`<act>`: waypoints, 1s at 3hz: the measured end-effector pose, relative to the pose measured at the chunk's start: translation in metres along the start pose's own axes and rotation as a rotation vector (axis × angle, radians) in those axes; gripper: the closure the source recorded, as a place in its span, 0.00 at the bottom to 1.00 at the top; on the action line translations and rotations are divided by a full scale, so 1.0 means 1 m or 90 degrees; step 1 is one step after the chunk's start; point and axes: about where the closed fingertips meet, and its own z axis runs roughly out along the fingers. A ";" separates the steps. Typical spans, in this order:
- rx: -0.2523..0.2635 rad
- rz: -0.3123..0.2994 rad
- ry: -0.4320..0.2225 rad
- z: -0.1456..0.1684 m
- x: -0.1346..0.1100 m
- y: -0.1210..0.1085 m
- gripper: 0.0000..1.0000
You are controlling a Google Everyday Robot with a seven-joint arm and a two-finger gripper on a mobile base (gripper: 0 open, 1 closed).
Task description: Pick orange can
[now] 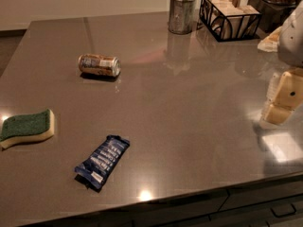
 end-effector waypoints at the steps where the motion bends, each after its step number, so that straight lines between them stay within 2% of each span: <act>1: 0.000 0.000 0.000 0.000 0.000 0.000 0.00; 2: 0.005 -0.007 -0.010 0.012 -0.024 -0.018 0.00; 3: 0.004 -0.019 -0.019 0.035 -0.062 -0.046 0.00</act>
Offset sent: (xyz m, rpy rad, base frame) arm 0.0609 0.0459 -0.0080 0.0248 -0.0118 0.0275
